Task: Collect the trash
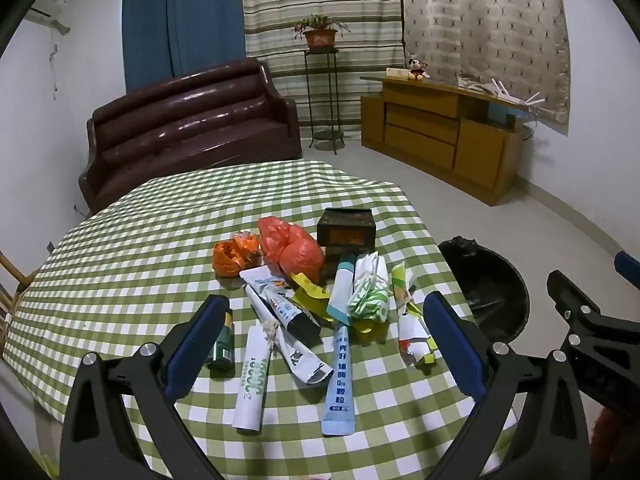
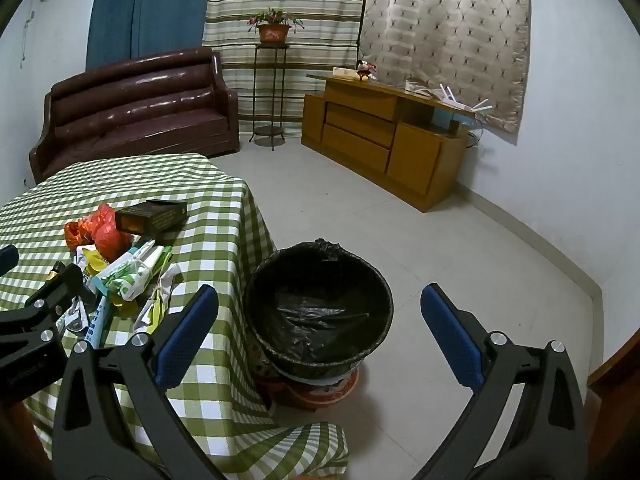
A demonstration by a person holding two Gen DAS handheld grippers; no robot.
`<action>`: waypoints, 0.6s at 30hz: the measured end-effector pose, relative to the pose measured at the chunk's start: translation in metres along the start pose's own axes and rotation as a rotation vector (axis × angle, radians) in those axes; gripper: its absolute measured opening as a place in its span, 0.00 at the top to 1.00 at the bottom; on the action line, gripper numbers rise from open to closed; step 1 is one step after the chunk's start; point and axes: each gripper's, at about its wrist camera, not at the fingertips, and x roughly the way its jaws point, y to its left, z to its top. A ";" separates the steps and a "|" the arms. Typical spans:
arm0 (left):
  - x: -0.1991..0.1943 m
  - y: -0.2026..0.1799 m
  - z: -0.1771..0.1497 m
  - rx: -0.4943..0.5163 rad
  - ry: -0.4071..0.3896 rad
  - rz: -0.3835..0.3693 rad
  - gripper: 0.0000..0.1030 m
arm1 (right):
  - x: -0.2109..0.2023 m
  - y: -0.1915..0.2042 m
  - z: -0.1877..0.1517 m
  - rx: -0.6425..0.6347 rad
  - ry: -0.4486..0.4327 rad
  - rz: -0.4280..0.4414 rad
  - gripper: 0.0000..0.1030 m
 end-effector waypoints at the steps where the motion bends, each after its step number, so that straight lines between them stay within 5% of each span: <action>1: 0.000 0.000 0.000 0.000 0.002 -0.001 0.06 | 0.000 0.000 0.000 0.000 0.001 0.000 0.04; 18: 0.000 0.003 0.002 -0.015 0.004 0.002 0.06 | 0.000 0.000 0.000 0.001 0.001 -0.001 0.04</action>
